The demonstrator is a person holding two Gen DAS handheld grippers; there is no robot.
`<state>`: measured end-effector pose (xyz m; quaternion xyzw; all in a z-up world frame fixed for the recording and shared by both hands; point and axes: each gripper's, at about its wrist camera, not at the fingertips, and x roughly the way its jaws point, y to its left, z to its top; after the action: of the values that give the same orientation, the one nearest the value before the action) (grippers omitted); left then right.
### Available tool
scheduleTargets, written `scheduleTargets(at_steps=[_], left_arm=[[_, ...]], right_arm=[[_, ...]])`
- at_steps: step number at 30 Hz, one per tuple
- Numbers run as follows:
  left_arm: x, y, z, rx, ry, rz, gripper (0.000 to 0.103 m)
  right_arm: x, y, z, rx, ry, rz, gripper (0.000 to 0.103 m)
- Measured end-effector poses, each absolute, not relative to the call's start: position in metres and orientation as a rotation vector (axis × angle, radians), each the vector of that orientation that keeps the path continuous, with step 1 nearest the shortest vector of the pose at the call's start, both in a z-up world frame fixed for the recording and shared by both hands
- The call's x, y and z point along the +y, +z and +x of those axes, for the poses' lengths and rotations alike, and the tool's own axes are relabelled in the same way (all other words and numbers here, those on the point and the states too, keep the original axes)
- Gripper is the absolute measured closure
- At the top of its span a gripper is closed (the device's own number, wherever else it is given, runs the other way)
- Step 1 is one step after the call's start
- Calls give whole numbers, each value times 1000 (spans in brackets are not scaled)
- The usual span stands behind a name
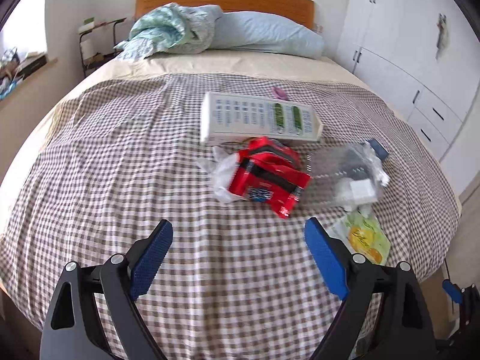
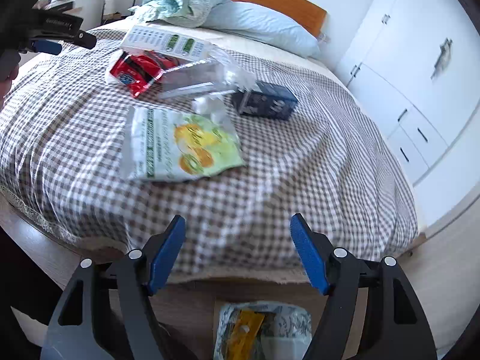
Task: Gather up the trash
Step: 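Grasp the white-green paper packet with the right tool and lift it, then grasp the clear plastic clamshell box with the left tool while the right holds the packet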
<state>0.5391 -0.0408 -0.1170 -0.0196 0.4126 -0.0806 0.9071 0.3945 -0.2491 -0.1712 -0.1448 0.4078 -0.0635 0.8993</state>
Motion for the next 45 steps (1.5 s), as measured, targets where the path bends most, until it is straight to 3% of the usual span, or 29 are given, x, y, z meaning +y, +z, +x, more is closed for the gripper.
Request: scheduleTargets(at_steps=[5,12,13,14,18,28,36,45], left_arm=[[21,-129,561,888,-25,-142,17],[39,-137,573,915,-79,-198,17],[41,-136,576,912,-77,-215,17],[44,-135,576,908,-78,-238,17],[49,-136,577,912,-115,-287,17],[18,-143,574,940,-152,-222,17],[-35,-157,565,1007,-360,-230,17],[-94,-198,578,1068,-516,-656,14]], right_arm=[[-174,-177,449,779,-86,-418,34],[-110,-211,516,776,-87,-543,34],[-107,-217,525,788,-105,-563,41],[-107,-223,533,808,-109,-569,59],[-120,-221,544,863,-48,-463,101],[-261,-107,479,665,-117,-134,102],[-377,-113,433,674,-259,121,101],[-396,-126,401,703,-210,201,101]])
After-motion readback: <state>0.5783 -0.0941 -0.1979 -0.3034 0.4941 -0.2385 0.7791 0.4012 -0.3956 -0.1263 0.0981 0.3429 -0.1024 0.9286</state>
